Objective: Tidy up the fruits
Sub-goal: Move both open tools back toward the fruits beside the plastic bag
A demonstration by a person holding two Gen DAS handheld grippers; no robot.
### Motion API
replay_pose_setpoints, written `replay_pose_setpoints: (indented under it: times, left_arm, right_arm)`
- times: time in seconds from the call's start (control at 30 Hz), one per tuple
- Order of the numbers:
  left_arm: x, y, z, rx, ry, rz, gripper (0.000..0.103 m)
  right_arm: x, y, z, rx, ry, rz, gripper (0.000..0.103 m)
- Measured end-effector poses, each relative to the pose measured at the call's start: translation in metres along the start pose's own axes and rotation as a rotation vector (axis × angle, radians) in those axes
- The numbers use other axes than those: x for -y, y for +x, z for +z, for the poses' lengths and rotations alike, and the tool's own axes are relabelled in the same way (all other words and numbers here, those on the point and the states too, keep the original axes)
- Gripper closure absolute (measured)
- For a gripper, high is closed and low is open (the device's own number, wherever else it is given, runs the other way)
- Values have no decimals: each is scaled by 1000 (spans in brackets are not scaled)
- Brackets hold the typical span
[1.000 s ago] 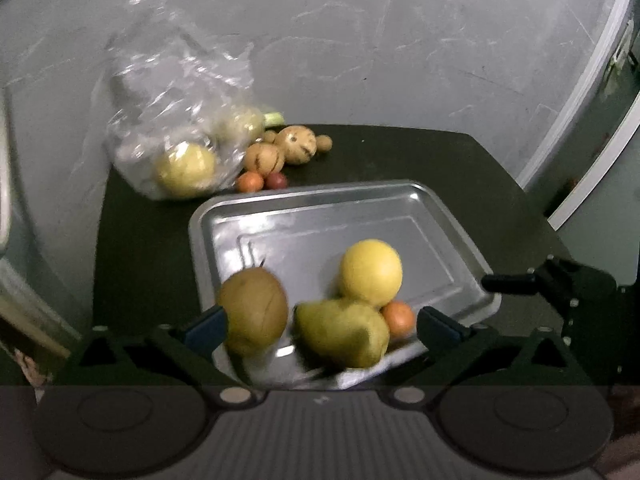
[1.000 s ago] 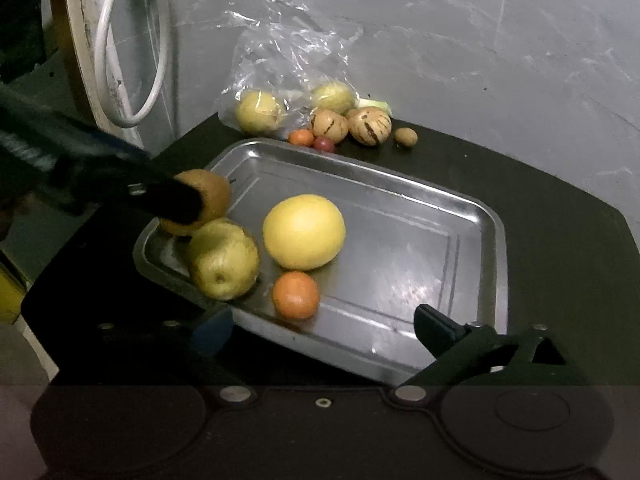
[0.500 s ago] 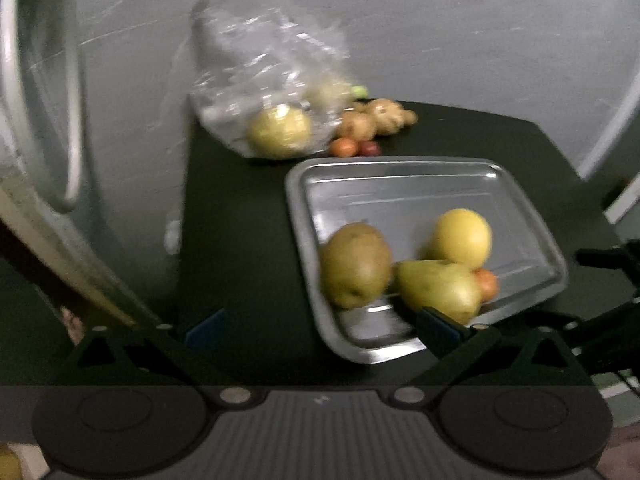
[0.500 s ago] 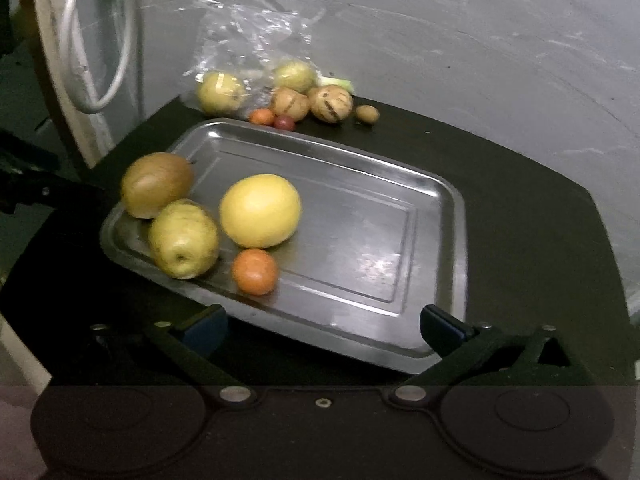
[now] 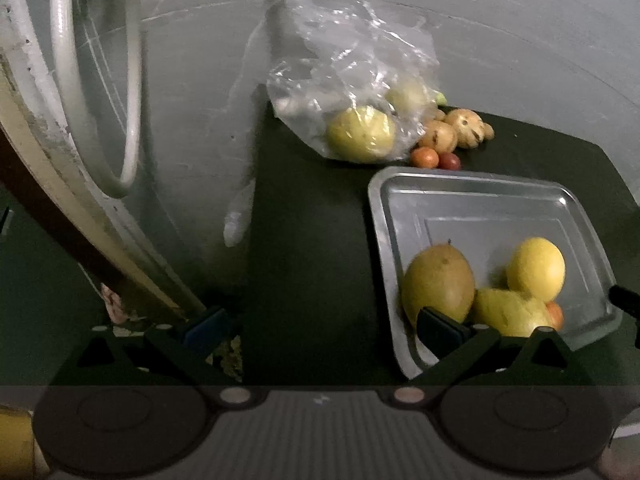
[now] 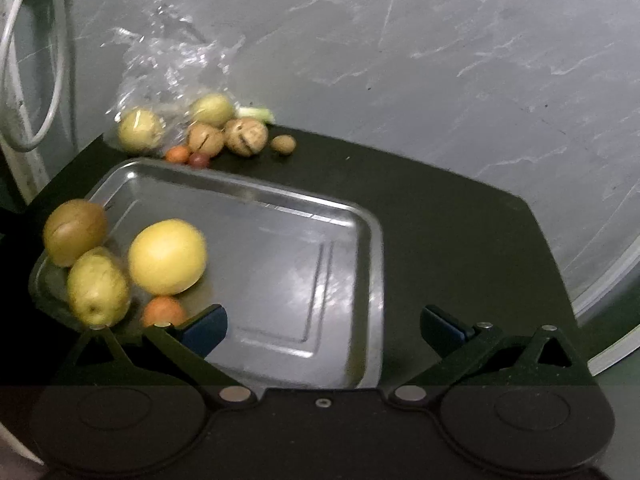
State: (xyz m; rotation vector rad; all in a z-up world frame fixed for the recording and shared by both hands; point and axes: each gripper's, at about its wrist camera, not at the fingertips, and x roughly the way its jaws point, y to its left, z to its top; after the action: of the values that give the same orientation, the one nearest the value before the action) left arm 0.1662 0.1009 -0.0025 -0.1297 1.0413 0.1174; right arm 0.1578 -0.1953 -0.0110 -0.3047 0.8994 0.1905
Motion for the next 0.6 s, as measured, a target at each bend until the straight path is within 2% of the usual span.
replay_pose_setpoints:
  times: [0.27, 0.6]
  left_arm:
    - [20, 8, 20, 0, 49, 59, 0]
    - [69, 15, 53, 21, 94, 21, 1]
  right_arm:
    - [21, 18, 18, 39, -22, 8, 1]
    - [42, 46, 42, 72, -89, 73, 1]
